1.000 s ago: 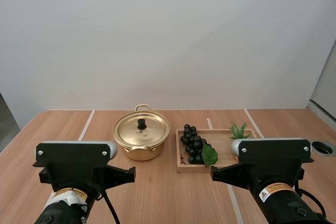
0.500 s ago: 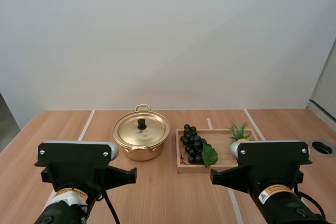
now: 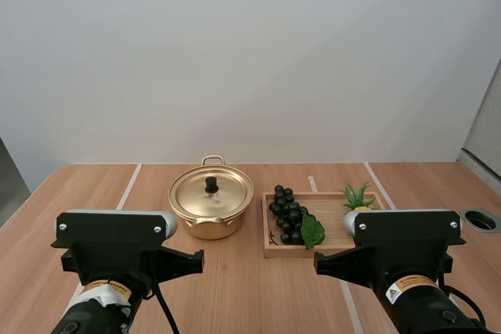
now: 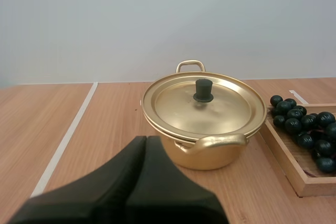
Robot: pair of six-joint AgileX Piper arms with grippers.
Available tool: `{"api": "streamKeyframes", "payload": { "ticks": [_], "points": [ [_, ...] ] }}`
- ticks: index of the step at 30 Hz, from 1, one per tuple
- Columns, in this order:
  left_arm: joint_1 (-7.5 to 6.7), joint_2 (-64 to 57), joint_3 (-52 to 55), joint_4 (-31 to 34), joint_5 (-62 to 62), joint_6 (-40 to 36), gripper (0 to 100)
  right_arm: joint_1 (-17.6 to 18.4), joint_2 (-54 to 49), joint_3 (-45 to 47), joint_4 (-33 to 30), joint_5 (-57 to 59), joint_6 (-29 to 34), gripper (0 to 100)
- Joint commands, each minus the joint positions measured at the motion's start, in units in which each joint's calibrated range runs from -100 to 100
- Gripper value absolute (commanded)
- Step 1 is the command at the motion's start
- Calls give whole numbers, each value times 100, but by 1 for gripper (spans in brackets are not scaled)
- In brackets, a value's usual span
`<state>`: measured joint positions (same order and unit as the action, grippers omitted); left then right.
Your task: Open the pot, put the pineapple inside, and close it
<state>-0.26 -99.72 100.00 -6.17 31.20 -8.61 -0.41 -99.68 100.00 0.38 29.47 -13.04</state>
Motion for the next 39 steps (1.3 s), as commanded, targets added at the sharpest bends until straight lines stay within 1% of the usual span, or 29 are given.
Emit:
{"api": "streamKeyframes", "payload": {
  "ticks": [1, 3, 6, 11, 12, 15, 17, 19, 20, 22, 23, 26, 27, 28, 29, 31, 33, 34, 37, 39],
  "points": [
    [-19, -28, 0, 44, -236, -60, 0, -21, -32, 0, -38, -659, 0, 0],
    [-19, -28, 0, 44, -624, -60, 0, -21, -32, 0, -185, -1533, 0, 0],
    [-19, -28, 0, 85, -2099, -60, 0, -21, -32, 0, -426, -3240, 0, 0],
    [-19, -28, 0, 85, -5921, -60, 0, -21, -32, 0, -426, -6891, 0, 0],
    [-19, -28, 0, 85, -6625, -60, 0, -21, -32, 0, -400, -7439, 0, 0],
    [-19, -28, 0, 85, -8218, -60, 0, -21, -32, 0, -311, -9303, 0, 0],
    [-19, -28, 0, 85, -8747, -60, 0, -21, -32, 0, -104, -10537, 0, 0],
    [-19, -28, -91, 85, -8824, -60, 0, -21, -32, 0, 379, -11606, 0, 0],
    [-19, -28, -198, 85, -8824, -60, 0, -21, -32, 0, 580, -11864, 0, 0],
    [-19, -28, -438, 85, -8807, -60, 0, -21, -32, -72, 831, -11753, -93, 0],
    [-19, -28, -467, 85, -8807, -60, 0, -21, -32, -132, 848, -11722, -115, 0],
    [-19, -28, -893, 62, -8551, -60, 0, -21, -32, -635, 943, -10964, -427, 0],
    [-19, -28, -1283, 14, -8058, -60, 0, -21, -32, -929, 956, -10495, -458, 0],
    [-19, 8, -1478, -33, -7725, -60, 0, -21, -32, -1367, 1029, -9798, -637, 0],
    [-19, 98, -1956, -91, -6891, -60, 0, -21, -32, -1742, 1154, -8895, -716, 0],
    [-19, 205, -2409, -93, -5787, -60, 0, -21, 20, -2331, 1410, -7607, -813, 0],
    [-19, 366, -2959, -93, -5033, -60, 0, -21, 171, -2916, 1584, -6350, -977, 0],
    [-19, 471, -3205, -93, -4838, -60, 0, -21, 272, -3213, 1595, -5789, -1031, 0],
    [-19, 884, -3846, -93, -4635, -60, 0, -21, 620, -4008, 1595, -4637, -1237, 0],
    [-19, 1222, -4338, -93, -4278, -60, 0, -21, 885, -4474, 1595, -3933, -1401, 0]
  ]
}}
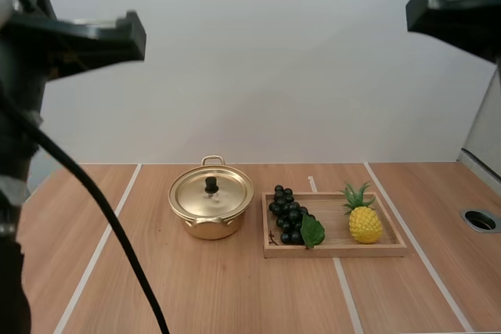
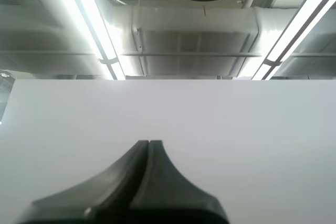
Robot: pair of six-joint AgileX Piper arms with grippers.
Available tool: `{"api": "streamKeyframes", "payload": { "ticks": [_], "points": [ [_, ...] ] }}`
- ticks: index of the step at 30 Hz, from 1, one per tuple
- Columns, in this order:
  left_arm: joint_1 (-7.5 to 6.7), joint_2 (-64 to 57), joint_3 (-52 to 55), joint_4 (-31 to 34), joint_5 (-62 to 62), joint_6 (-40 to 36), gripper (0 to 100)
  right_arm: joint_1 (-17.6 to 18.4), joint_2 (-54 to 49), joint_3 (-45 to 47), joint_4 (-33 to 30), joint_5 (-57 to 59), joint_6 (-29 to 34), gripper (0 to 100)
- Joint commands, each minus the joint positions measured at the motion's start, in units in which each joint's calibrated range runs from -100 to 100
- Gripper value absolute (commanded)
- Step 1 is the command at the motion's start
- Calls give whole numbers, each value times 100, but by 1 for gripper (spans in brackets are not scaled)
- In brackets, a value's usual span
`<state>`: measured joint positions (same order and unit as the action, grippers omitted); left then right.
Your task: Open the pot, put the pineapple inside, and close it
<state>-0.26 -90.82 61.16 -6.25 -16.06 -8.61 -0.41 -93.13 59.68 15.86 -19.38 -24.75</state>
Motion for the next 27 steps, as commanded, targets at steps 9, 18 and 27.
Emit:
{"api": "streamKeyframes", "payload": {
  "ticks": [9, 18, 27],
  "points": [
    [-5, 2020, -2831, 98, 4513, -60, 0, -219, 1257, -2040, -162, 3291, -575, 0],
    [-5, 3360, -3735, 98, 7115, -60, 0, -569, 2703, -3070, -882, 6958, -100, 0],
    [-5, 4664, -3735, 270, 9213, -45, 0, -576, 3842, -3178, -1678, 9515, 687, 0]
  ]
}}
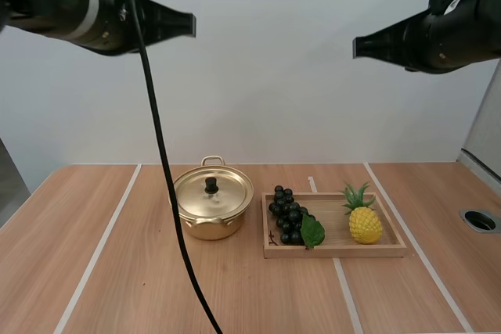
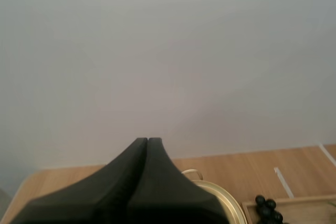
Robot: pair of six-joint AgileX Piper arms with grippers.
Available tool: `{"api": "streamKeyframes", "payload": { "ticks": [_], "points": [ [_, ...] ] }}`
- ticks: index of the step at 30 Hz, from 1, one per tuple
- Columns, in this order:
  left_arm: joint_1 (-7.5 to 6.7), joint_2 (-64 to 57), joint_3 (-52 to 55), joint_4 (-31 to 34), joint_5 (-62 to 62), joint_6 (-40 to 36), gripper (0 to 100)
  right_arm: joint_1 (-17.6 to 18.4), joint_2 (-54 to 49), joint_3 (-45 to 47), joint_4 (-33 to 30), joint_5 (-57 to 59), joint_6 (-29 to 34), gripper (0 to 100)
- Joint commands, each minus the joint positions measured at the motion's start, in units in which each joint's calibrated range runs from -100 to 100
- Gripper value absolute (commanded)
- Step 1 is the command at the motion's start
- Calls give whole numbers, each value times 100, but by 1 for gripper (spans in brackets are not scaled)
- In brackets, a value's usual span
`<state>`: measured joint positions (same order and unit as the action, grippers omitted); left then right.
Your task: Open the pot, put the pineapple inside, and close it
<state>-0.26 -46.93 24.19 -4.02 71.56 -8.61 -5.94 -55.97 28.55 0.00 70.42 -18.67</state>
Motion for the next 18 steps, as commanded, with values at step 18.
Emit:
{"api": "streamKeyframes", "payload": {
  "ticks": [18],
  "points": [
    [-13, 2401, -38, -424, 1644, 1131, 0, -23, 1393, 47, -107, 2336, 38, 0]
  ]
}}
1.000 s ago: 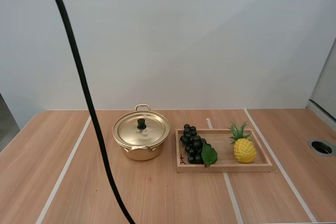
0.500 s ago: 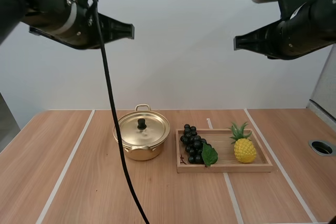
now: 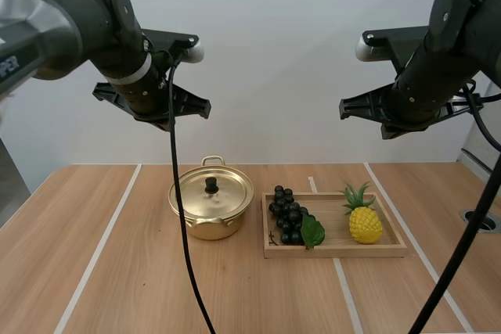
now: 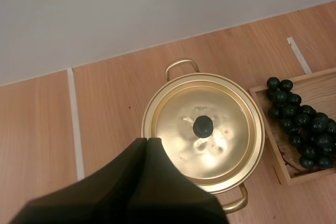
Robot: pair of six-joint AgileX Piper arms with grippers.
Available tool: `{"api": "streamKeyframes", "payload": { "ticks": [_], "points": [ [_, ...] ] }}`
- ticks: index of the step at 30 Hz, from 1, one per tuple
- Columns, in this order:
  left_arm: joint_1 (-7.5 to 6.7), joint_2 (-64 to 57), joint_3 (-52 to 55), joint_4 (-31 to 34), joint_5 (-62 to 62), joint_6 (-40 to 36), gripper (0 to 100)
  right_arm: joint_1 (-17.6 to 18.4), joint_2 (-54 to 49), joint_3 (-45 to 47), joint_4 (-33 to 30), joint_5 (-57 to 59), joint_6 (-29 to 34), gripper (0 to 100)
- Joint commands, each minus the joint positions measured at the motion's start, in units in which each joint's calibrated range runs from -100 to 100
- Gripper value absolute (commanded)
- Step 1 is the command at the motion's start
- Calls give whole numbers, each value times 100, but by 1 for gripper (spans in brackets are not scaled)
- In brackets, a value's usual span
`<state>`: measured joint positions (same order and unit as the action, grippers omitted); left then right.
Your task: Open the pot, put the pineapple inside, and close it
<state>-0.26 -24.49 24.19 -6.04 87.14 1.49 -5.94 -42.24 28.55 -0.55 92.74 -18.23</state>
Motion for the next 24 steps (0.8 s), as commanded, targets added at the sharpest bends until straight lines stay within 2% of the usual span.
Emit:
{"api": "streamKeyframes", "payload": {
  "ticks": [1, 5, 13, 19, 24],
  "points": [
    [-13, 232, -38, -253, 109, 182, 0, -23, 33, 109, -52, 104, -29, 0],
    [-13, 596, -38, -339, 210, 472, 0, -23, 72, 352, -57, -75, -155, 0],
    [-13, 1285, -38, -448, 368, 563, 0, -23, 117, 811, -66, -687, -199, 0],
    [-13, 1691, -38, -1178, 482, 1416, 0, -23, 266, 830, -107, -736, -341, 0],
    [-13, 1864, -38, -1223, 295, 1752, 1, -23, 349, 830, -229, -788, -341, 0]
  ]
}}
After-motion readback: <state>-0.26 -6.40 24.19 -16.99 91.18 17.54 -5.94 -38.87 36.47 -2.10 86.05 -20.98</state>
